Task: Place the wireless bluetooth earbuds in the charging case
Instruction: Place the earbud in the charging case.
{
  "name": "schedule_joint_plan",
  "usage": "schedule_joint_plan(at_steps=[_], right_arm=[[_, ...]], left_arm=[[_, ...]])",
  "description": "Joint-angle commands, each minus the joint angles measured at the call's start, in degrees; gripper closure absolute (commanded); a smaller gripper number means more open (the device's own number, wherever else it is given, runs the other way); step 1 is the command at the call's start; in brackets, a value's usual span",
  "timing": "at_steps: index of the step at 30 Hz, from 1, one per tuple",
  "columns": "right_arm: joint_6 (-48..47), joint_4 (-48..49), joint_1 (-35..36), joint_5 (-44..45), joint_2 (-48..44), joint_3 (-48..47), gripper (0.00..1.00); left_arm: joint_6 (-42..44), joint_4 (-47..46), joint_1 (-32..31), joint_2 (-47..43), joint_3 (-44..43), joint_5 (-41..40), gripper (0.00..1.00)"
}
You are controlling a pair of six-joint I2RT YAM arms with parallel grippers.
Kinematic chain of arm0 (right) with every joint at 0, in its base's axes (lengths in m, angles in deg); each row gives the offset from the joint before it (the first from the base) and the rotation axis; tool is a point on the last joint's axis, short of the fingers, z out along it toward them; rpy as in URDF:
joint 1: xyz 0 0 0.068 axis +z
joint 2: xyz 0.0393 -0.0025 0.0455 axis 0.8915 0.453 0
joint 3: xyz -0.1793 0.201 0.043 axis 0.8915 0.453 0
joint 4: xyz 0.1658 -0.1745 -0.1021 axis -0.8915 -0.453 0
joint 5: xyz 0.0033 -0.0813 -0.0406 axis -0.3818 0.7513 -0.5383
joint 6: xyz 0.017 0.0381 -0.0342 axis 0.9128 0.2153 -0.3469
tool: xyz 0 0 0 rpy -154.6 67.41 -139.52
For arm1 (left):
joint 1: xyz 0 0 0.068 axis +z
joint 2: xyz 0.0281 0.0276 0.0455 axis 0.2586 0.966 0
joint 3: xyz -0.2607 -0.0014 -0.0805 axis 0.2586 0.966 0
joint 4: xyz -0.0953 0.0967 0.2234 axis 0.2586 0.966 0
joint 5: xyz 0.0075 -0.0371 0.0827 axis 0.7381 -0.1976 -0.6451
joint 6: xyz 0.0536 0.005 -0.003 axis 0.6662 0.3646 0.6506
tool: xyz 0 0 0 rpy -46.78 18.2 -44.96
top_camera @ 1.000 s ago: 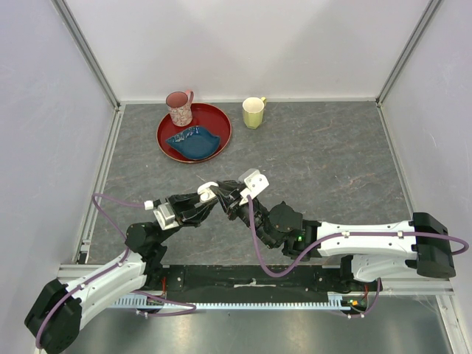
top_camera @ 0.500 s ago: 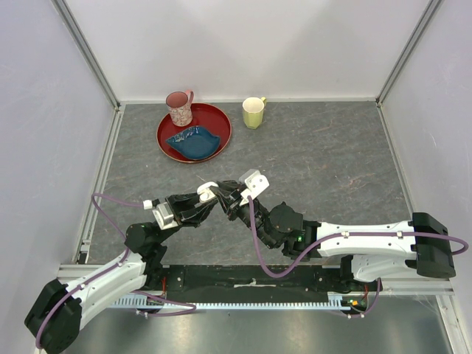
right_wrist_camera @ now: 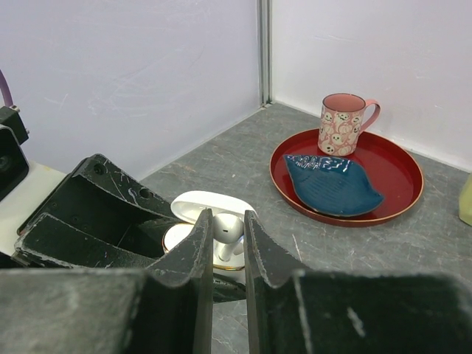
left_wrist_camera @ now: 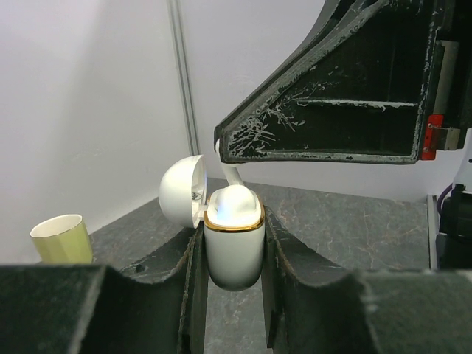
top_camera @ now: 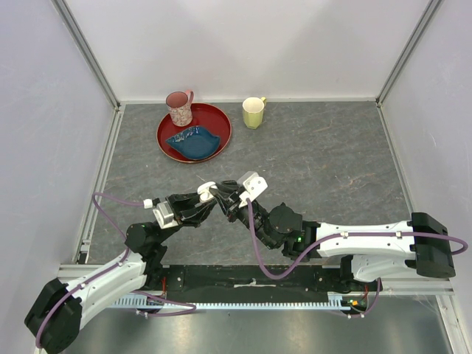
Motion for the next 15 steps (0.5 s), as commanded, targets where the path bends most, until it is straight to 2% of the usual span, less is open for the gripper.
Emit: schedule_joint_plan(at_steps=[1, 15], right_arm=[[-1.6, 1.5, 0.3, 0.0, 0.2, 0.9, 1.0], [-7.4, 5.3, 0.2, 2.3, 0.4, 1.8, 1.0]], left_arm=[[-1.8, -4.1, 0.0, -0.6, -1.7, -2.1, 0.98], [-1.9, -3.9, 0.0, -0.9, -1.9, -1.5, 0.98]])
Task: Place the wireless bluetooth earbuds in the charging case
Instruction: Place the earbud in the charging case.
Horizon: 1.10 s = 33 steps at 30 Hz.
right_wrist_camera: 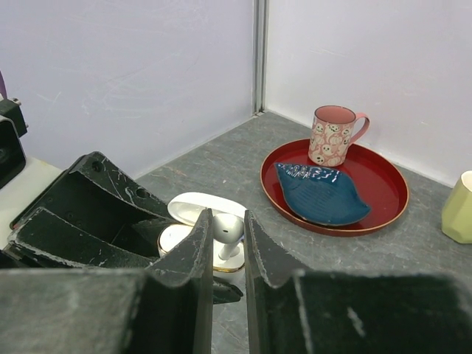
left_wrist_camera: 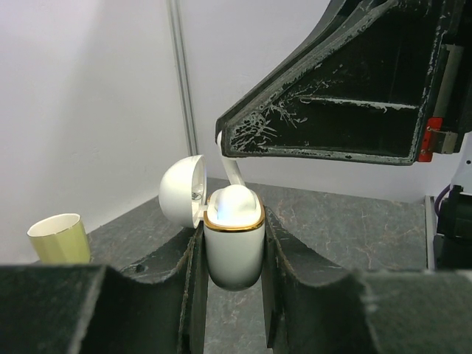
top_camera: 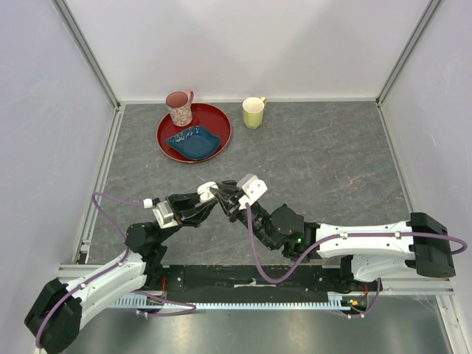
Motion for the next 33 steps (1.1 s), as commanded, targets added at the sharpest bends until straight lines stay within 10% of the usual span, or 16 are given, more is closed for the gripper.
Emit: schedule_joint_plan(at_steps=[1, 33], right_arm=[[-3.7, 3.2, 0.3, 2.1, 0.5, 1.2, 1.0], [-3.6, 7.5, 0.2, -1.9, 1.9, 2.2, 1.0]], left_arm=[[-1.4, -3.9, 0.0, -0.8, -2.0, -1.4, 0.98], [-5.1, -0.5, 0.0, -0.9, -3.8, -2.9, 0.98]])
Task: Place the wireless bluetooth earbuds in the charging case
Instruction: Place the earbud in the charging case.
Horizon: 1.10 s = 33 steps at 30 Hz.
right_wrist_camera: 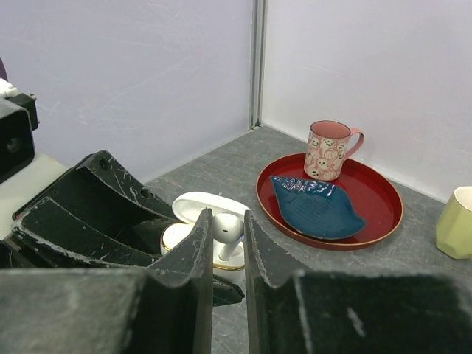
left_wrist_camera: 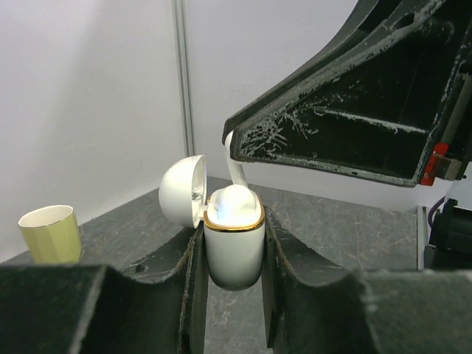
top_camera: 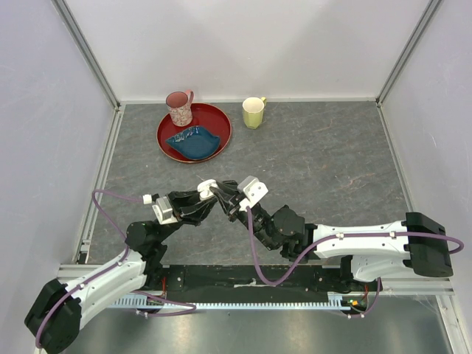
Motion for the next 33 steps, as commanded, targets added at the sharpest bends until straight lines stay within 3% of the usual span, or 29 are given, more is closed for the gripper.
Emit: schedule_joint_plan(at_steps=[1, 33], right_arm=[[-0.1, 1.0, 0.3, -0.5, 1.1, 0.5, 1.0], [-4.1, 2.6, -1.6, 1.5, 1.7, 1.1, 1.0]], left_arm=[[-2.7, -1.8, 0.0, -1.3, -2.8, -1.6, 0.98], [-3.3, 0.0, 0.0, -3.8, -3.0, -1.4, 0.98]])
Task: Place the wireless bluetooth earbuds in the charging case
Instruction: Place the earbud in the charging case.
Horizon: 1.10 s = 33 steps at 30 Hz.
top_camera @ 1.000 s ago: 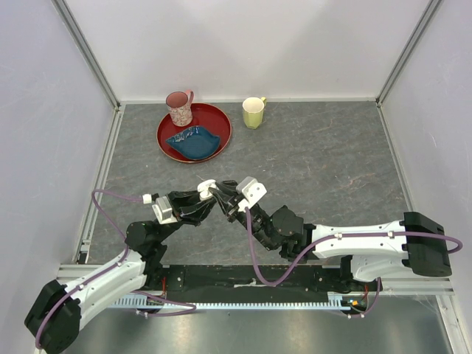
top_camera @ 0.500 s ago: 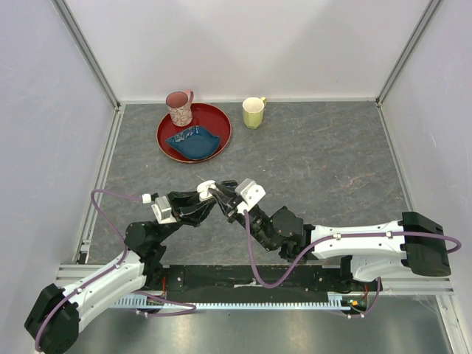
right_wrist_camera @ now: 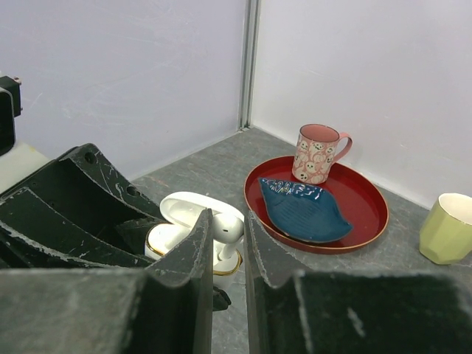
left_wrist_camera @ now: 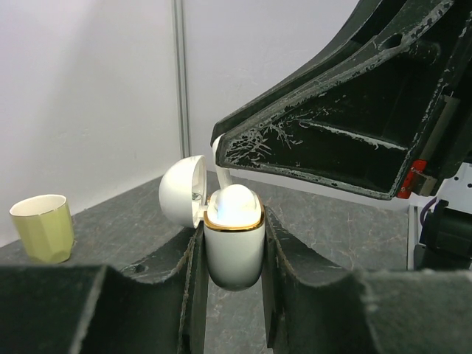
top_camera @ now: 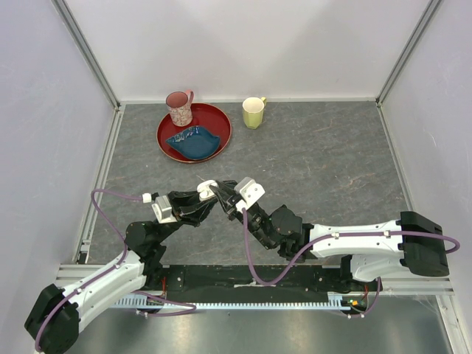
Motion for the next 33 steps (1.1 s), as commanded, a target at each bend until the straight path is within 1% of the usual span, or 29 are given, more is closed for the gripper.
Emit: schedule_joint_plan(at_steps=[1, 7, 19, 33], right_arm=[[-0.9, 0.0, -0.5, 1.1, -0.3, 0.6, 1.0], [-0.3, -1.4, -0.7, 0.1, -0.6, 0.8, 1.0], [1.8, -8.6, -0.7, -3.1, -2.4, 1.3, 1.0], [3.9, -13.4, -0.7, -5.5, -1.7, -0.7, 1.0]], left_arm=[[-1.2, -4.8, 0.1, -0.5, -2.6, -0.9, 0.98], [-1.2, -5.6, 0.0, -0.7, -2.5, -1.0, 0.98], [-1.1, -6.0, 0.0, -0.8, -2.4, -2.9, 0.98], [-1.1, -6.7, 0.0, 0.1, -2.4, -2.3, 0.98]])
